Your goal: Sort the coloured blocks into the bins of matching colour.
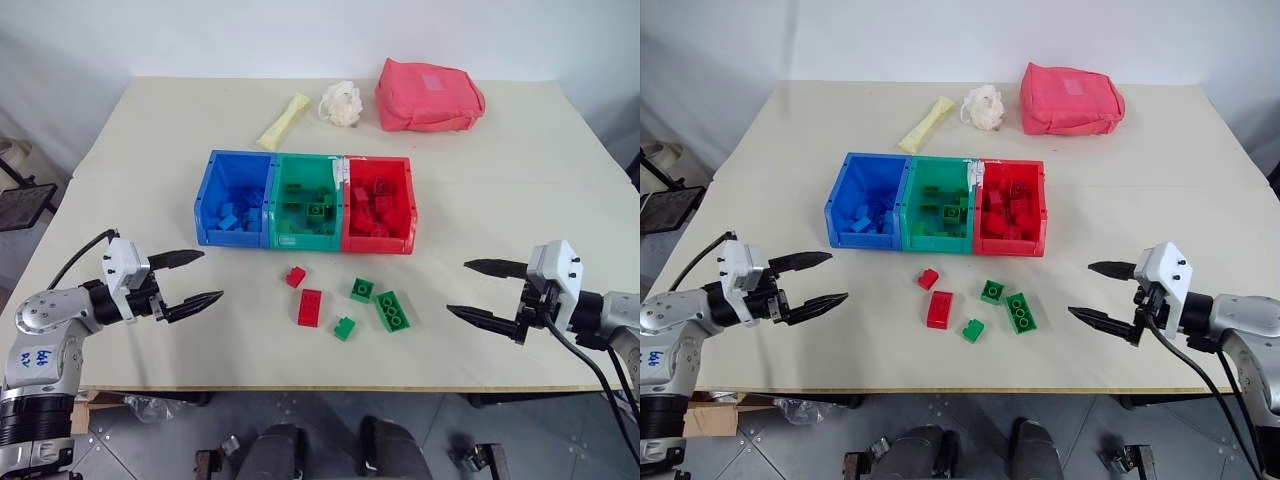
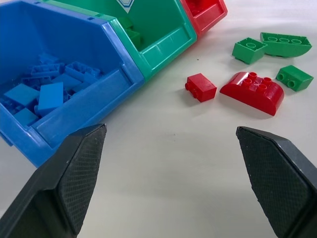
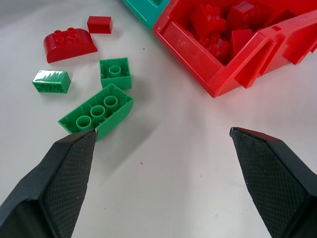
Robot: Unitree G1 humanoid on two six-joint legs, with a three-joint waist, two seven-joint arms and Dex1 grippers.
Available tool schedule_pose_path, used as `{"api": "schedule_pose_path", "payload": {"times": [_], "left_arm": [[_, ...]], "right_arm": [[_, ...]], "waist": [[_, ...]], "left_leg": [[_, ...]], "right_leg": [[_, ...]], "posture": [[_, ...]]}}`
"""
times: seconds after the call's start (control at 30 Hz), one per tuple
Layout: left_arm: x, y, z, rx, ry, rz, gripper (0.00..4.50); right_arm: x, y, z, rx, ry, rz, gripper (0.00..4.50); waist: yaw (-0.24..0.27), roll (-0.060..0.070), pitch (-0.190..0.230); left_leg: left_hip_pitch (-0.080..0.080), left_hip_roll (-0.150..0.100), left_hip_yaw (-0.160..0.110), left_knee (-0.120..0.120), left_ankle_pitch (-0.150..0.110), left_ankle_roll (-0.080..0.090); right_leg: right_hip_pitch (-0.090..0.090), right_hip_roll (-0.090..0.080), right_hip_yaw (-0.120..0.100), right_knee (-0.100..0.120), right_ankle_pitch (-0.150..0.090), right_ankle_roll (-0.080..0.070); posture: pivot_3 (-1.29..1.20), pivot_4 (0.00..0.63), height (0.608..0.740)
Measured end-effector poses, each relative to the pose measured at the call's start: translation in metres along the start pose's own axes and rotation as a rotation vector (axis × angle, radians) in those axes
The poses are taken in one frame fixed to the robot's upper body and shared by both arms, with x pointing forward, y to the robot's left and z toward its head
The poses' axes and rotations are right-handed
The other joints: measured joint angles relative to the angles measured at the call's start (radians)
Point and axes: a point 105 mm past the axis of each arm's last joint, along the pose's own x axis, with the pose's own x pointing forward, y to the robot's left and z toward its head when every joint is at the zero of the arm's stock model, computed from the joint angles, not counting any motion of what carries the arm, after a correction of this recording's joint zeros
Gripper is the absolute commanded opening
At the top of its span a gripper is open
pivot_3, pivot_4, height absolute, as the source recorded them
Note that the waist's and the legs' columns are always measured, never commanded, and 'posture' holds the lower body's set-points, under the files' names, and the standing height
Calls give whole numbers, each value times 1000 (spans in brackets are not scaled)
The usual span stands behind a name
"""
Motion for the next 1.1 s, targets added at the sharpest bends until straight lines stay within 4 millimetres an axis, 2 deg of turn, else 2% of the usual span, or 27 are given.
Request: {"api": "schedule_pose_path", "payload": {"times": [0.37,0.5,0.57,0.73,0.87,1.03,1.1], "left_arm": [[12,3,7,-73,-45,-1,4459],[13,-2,8,-62,-47,-41,4459],[13,-6,8,-60,-46,-60,4459],[9,-14,1,-62,-36,-89,4459],[8,-17,-2,-70,-29,-95,4459],[7,-25,-4,-74,-18,-122,4459],[5,-33,-6,-86,-12,-134,4459]], "right_arm": [[7,-5,8,9,-9,-33,4500],[11,-1,2,44,22,-14,4500],[6,-2,-4,58,63,-23,4500],[-33,-4,-19,80,174,-81,4500],[-53,2,-31,89,292,-69,4500],[-51,7,-29,109,300,-43,4500],[-41,11,-24,108,284,-5,4500]], "waist": [[-1,0,0],[0,0,0],[3,0,0],[5,0,0],[2,0,0],[-1,0,0],[-3,0,0]], "left_leg": [[0,0,0,0,0,0],[0,0,1,0,0,0],[0,0,1,1,0,0],[0,0,1,1,0,0],[1,1,3,1,0,0],[1,3,4,1,-1,0],[1,3,4,1,-1,-1]], "right_leg": [[0,1,0,0,0,0],[-1,1,0,0,0,0],[0,0,0,0,0,0],[0,0,0,0,0,0],[0,1,1,0,0,0],[0,0,2,0,0,0],[-1,-2,3,0,0,0]], "posture": [[0,150,740],[0,150,740],[0,150,740],[0,150,740],[0,150,740],[0,150,740],[0,150,740]]}}
